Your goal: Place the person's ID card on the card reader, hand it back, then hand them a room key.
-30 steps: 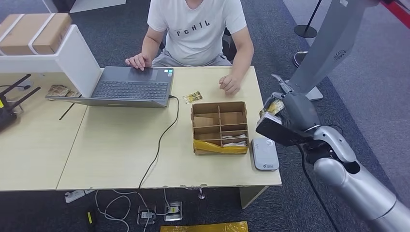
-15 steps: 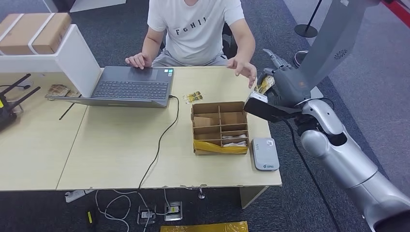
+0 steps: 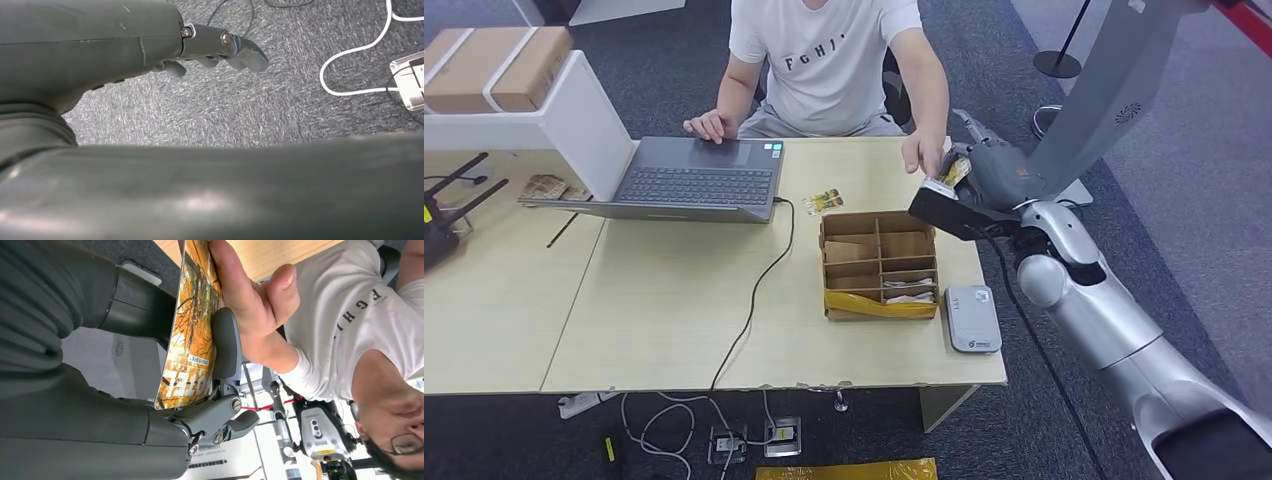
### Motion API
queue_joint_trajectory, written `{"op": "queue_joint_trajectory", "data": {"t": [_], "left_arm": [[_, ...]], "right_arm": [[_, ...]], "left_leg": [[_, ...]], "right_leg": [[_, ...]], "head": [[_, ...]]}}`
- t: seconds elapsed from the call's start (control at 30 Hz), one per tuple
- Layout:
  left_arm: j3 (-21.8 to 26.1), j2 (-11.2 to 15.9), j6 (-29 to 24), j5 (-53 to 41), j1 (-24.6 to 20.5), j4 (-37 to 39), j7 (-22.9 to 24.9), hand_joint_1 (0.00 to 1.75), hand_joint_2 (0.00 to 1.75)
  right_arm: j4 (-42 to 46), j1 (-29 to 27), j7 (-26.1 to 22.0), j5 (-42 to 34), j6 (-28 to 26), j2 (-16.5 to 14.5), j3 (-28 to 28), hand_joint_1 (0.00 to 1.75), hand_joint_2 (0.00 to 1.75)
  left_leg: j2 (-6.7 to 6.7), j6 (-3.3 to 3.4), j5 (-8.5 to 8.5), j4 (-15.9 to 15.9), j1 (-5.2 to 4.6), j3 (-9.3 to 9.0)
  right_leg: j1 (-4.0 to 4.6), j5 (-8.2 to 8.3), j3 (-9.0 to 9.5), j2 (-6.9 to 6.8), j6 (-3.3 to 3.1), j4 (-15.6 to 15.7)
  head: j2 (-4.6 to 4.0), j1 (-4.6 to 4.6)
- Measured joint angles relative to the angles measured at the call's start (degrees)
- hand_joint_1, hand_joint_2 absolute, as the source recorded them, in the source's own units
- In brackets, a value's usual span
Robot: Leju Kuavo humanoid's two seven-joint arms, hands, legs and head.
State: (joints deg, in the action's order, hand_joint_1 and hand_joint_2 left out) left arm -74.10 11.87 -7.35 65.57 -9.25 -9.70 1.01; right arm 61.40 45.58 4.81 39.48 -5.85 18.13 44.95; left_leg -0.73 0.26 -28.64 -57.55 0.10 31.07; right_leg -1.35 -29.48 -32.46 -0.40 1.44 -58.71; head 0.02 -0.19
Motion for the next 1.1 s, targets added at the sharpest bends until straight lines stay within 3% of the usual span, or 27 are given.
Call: {"op": "queue_joint_trajectory", "data": {"t": [0.03,0.07,0.17,0.2,0.23,0.37,0.57,0.7,0.93,1.1], "left_arm": [[-0.1,0.0,0.0,0.0,0.0,0.0,0.0,0.00,0.00],[-0.2,0.0,0.1,0.0,0.0,0.0,0.0,0.00,0.00],[-0.5,0.1,0.3,0.0,0.0,0.0,0.1,0.00,0.00],[-0.5,0.1,0.3,0.0,0.0,0.0,0.2,0.00,0.00],[-0.5,0.2,0.4,0.0,0.0,0.0,0.2,0.00,0.00],[-0.7,0.2,0.5,0.0,0.1,0.0,0.2,0.00,0.00],[-0.9,0.2,0.4,0.4,0.2,0.0,0.2,0.00,0.00],[-0.9,0.2,0.3,0.8,0.4,0.0,0.8,0.00,0.00],[-0.9,0.3,-0.5,2.0,0.7,0.0,1.9,0.00,0.00],[-0.9,0.3,-0.9,2.4,0.9,0.0,2.1,0.00,0.00]], "right_arm": [[-0.8,0.0,-0.1,0.1,-0.3,-0.4,0.0,1.71,1.75],[-1.5,0.1,-0.3,0.3,-0.5,-0.7,0.0,1.40,1.75],[-3.5,0.1,-0.7,0.5,-0.7,-1.5,0.0,0.12,1.75],[-4.1,0.1,-0.8,0.6,-0.7,-1.7,0.0,0.00,1.75],[-4.6,0.1,-0.9,0.6,-0.6,-1.9,0.0,0.00,1.75],[-6.5,0.1,-0.9,1.4,-1.0,-2.5,0.0,0.00,0.00],[-8.1,-1.0,-0.5,0.8,-1.5,-3.0,-0.2,0.00,0.00],[-7.9,-3.0,0.7,-3.9,-0.1,-2.9,-1.3,0.00,1.75],[-4.3,-8.6,4.1,-10.6,-0.7,-0.7,-4.5,0.00,1.75],[2.7,-13.4,7.7,-8.7,-2.7,2.1,-6.1,0.00,1.75]], "left_leg": [[0.00,0.00,0.00,0.0,0.00,0.00],[0.00,0.00,0.00,0.0,0.00,0.00],[0.00,0.00,0.00,0.0,0.00,0.00],[0.00,0.00,0.00,0.0,0.00,0.00],[0.00,0.00,0.00,0.0,0.00,0.00],[0.00,0.00,0.00,0.0,0.00,0.00],[0.00,0.00,0.00,0.0,0.00,-0.01],[0.00,0.00,0.00,0.0,0.00,-0.01],[0.01,0.00,-0.01,0.0,-0.01,-0.01],[0.13,0.00,-0.02,0.0,-0.01,-0.02]], "right_leg": [[0.00,0.00,0.00,0.00,0.00,0.0],[0.00,0.00,0.00,0.00,0.00,0.0],[0.00,0.00,0.00,0.01,0.00,0.0],[0.00,0.00,-0.01,0.01,0.00,0.0],[0.00,0.00,-0.01,0.01,0.00,0.0],[0.00,0.00,-0.02,0.01,0.00,0.0],[0.00,0.00,-0.03,0.04,0.00,0.0],[0.00,0.00,-0.04,0.04,0.00,0.0],[0.00,0.00,-0.05,0.03,0.00,0.0],[-0.01,0.00,-0.07,0.13,0.00,0.0]], "head": [[0.00,0.00],[0.00,-0.01],[0.00,-0.01],[0.00,-0.01],[0.00,-0.01],[0.00,0.00],[0.00,-0.01],[0.00,-0.01],[0.00,0.01],[0.00,0.00]]}}
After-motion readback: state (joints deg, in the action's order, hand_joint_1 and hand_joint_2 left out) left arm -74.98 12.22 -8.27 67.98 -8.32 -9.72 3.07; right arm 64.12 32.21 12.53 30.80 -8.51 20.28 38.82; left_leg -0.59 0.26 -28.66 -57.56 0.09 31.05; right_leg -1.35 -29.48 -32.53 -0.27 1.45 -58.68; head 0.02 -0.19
